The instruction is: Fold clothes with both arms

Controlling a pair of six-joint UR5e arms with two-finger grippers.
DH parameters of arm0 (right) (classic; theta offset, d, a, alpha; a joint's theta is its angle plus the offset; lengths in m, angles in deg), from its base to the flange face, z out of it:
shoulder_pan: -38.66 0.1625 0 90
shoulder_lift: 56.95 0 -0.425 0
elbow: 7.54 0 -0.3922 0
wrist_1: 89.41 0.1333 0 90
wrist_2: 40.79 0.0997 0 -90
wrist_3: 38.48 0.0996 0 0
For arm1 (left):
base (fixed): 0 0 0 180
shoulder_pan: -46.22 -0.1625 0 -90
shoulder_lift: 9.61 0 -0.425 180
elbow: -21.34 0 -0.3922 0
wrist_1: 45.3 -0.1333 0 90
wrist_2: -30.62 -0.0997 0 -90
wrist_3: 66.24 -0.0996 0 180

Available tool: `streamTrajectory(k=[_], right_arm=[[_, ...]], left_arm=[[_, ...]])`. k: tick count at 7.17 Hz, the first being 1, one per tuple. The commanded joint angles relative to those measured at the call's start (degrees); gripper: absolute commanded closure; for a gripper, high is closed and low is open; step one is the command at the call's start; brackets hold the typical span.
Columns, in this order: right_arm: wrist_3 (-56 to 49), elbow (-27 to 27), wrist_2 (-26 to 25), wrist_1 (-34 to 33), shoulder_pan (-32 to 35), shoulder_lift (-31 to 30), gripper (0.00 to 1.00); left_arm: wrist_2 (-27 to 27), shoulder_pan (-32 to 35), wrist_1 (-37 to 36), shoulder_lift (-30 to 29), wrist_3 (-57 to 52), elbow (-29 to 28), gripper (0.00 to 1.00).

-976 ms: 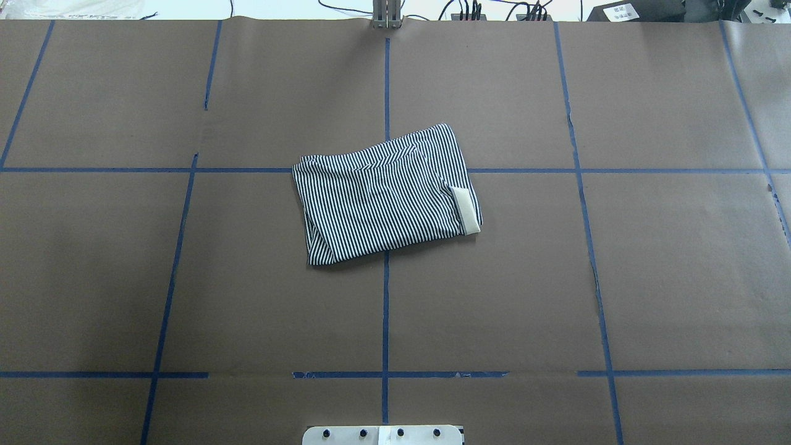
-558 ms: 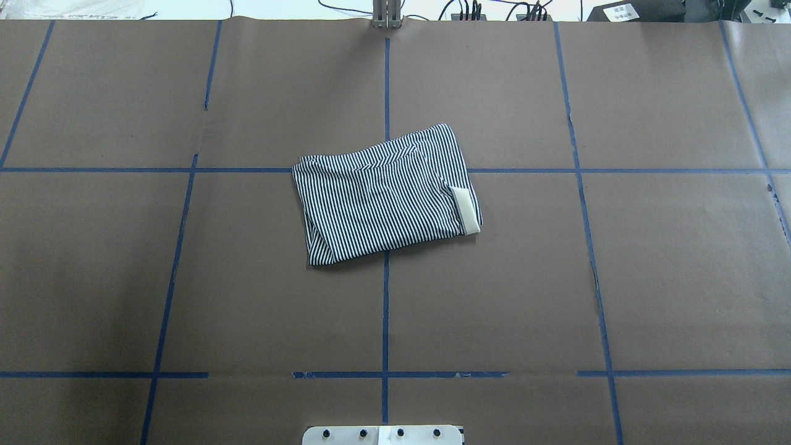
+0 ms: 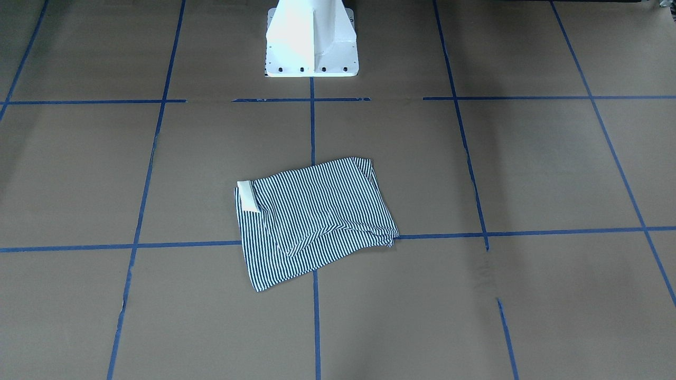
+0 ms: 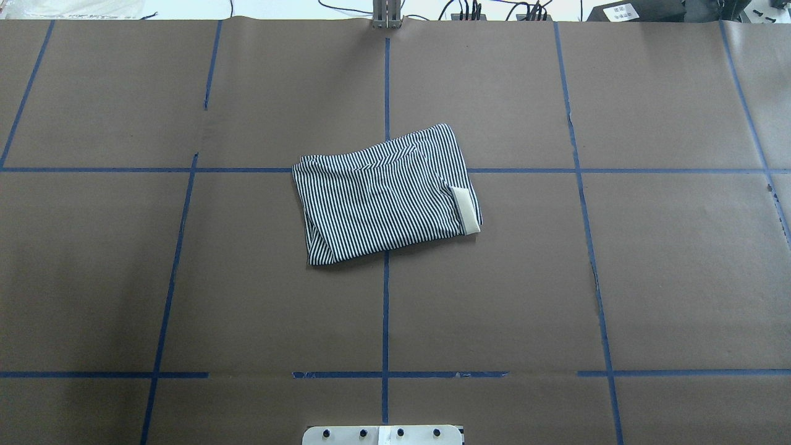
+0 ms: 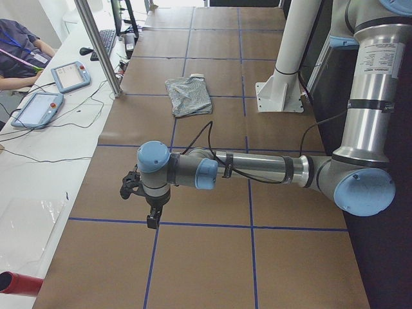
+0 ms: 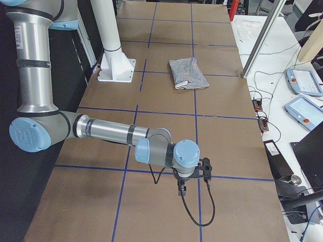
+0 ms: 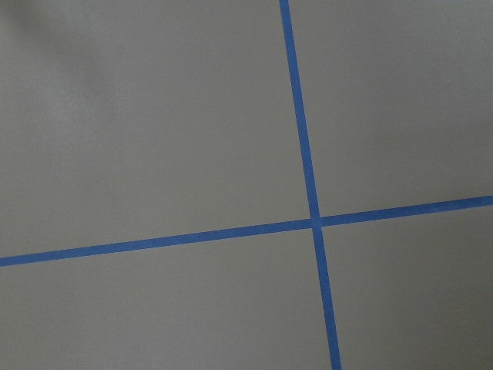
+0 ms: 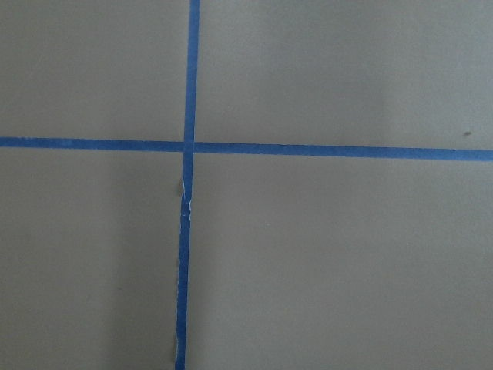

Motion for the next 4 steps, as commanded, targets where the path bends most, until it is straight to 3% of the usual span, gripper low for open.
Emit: streamTrajectory(k=[1, 4], right_arm=[[4.3, 2.1, 0.5, 1.8, -1.5, 0.2, 0.00], [10.4, 7.4, 3.2, 1.2, -4.5, -1.4, 0.00]], left_arm=[[0.0, 0.0, 0.0, -0.1, 0.2, 0.2, 0.00], [0.1, 0.0, -0.1, -0.1, 0.2, 0.2, 0.00]])
